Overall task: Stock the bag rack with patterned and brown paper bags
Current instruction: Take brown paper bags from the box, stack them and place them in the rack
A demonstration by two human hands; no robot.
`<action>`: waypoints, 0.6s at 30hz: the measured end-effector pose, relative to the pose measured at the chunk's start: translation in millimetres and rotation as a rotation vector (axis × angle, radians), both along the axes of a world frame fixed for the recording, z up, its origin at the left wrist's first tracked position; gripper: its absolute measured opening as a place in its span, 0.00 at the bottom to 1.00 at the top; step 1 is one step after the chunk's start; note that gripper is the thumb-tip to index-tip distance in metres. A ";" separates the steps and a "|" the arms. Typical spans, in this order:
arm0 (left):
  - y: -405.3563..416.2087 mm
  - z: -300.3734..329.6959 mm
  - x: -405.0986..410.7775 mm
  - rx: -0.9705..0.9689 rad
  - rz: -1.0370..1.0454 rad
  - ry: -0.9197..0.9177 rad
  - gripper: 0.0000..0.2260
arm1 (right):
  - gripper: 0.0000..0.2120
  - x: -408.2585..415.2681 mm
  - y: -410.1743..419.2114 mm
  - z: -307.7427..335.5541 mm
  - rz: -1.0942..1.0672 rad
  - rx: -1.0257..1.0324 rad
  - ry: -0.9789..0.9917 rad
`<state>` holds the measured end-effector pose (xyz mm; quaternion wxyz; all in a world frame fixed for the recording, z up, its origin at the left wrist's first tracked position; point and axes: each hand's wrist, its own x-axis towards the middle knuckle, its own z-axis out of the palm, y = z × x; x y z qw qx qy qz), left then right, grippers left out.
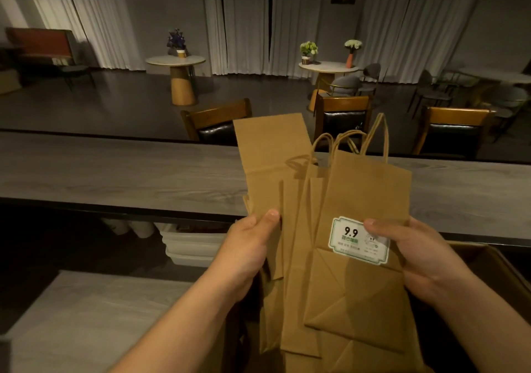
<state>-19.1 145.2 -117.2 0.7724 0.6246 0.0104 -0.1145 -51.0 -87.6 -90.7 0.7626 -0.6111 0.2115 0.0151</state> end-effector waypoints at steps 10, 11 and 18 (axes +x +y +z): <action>4.3 0.9 -2.1 0.150 -0.044 -0.043 0.07 | 0.14 -0.2 -1.9 -2.0 0.015 -0.109 -0.028; 4.1 1.2 -3.0 0.169 -0.060 -0.061 0.07 | 0.13 -0.5 -0.5 -3.1 0.010 -0.111 -0.026; 1.9 -1.8 -2.8 0.168 0.015 -0.089 0.07 | 0.15 -1.2 -0.4 2.6 -0.023 -0.168 0.002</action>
